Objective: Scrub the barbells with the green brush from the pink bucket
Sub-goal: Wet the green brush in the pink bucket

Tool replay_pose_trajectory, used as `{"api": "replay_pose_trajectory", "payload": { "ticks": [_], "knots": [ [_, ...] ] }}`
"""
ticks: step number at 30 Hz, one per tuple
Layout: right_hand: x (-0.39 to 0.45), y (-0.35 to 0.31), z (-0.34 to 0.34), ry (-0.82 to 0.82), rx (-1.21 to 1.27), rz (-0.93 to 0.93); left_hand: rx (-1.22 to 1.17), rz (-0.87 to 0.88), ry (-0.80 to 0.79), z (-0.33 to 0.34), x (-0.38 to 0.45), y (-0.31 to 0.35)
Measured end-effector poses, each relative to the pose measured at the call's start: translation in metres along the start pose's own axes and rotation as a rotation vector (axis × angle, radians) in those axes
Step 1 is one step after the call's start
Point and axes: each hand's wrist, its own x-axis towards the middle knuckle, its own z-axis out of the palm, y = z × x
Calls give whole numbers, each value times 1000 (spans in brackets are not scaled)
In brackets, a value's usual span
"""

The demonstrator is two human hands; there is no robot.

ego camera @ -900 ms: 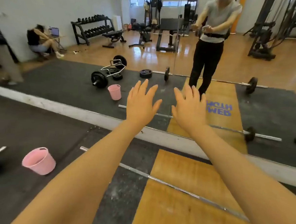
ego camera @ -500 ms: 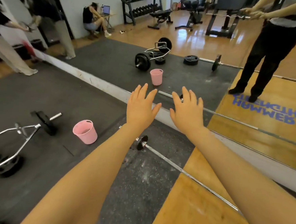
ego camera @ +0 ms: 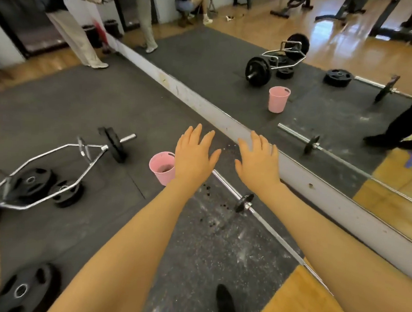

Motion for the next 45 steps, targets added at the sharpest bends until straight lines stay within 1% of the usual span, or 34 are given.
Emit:
{"api": "replay_pose_trajectory", "payload": {
  "ticks": [6,11,14,19,22,24,30,32,35,39,45],
  "knots": [
    [106,-72,42,-6,6,-108,85,-82,7,13,45,-111],
    [196,-134,77,-63,54,-191,134,-200,3,16,84,-202],
    [235,-172,96,-126,47,-233,143,-258,-26,19,99,-253],
    [296,-237,128,-189,73,-257,136,-279,-84,26,129,-339],
    [335,-276,150,-212,67,-222,132,-272,-105,34,155,-397],
    [359,-303,165,-223,69,-181,130,-236,-132,38,175,-436],
    [425,-381,203,-269,78,27,99,-60,-220,50,237,-550],
    [441,-399,211,-283,96,92,85,-39,-258,56,253,-580],
    [458,-415,224,-315,101,170,44,-7,-317,69,275,-612],
    [486,-424,247,-364,93,262,1,48,-380,96,310,-639],
    [543,-434,286,-379,93,291,-26,108,-395,142,351,-677]
  ]
}}
